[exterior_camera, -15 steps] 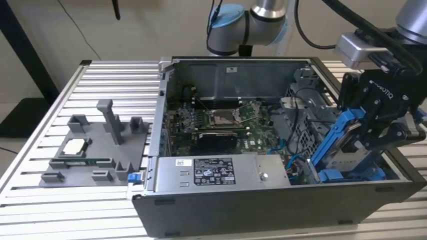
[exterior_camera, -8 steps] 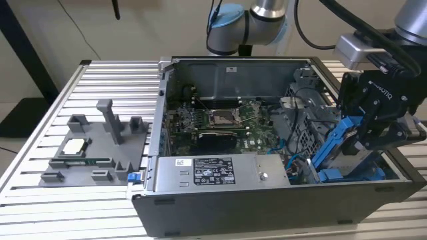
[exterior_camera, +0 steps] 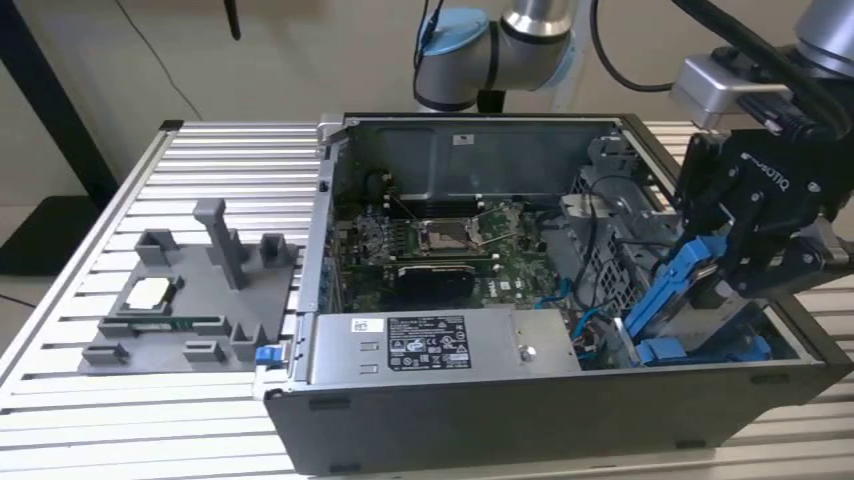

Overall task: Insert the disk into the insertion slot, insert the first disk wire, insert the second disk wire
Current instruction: 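Insert the disk into the insertion slot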

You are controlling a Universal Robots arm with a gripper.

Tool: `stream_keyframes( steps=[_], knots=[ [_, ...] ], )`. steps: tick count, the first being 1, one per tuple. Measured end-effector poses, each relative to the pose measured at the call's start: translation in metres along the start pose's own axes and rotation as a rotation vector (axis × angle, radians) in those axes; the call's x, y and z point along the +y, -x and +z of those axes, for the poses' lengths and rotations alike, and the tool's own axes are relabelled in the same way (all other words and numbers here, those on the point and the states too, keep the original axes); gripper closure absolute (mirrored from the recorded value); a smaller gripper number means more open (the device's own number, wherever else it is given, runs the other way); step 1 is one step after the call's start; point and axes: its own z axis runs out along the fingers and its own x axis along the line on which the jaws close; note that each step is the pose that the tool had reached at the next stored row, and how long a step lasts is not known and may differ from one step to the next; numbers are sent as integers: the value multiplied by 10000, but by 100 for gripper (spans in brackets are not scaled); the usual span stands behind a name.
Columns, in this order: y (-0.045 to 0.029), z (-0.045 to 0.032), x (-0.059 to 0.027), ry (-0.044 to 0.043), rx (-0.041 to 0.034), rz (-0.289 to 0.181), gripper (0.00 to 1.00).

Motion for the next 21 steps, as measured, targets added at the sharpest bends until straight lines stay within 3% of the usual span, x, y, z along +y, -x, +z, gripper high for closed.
stream_keyframes(
  steps=[4, 5, 6, 8, 12, 14, 16, 21],
  knots=[
    [0, 5, 21, 5, -243, 128, 49],
    [1, 6, 23, 6, -270, 159, 49],
    [1, 9, 26, 6, -300, 192, 43],
    [2, 13, 31, 6, -359, 255, 43],
    [3, 21, 36, 5, -391, 361, 45],
    [4, 25, 37, 4, -399, 410, 58],
    [2, 26, 38, 3, -396, 456, 64],
    [4, 22, 38, 28, -415, 497, 67]
  ],
)
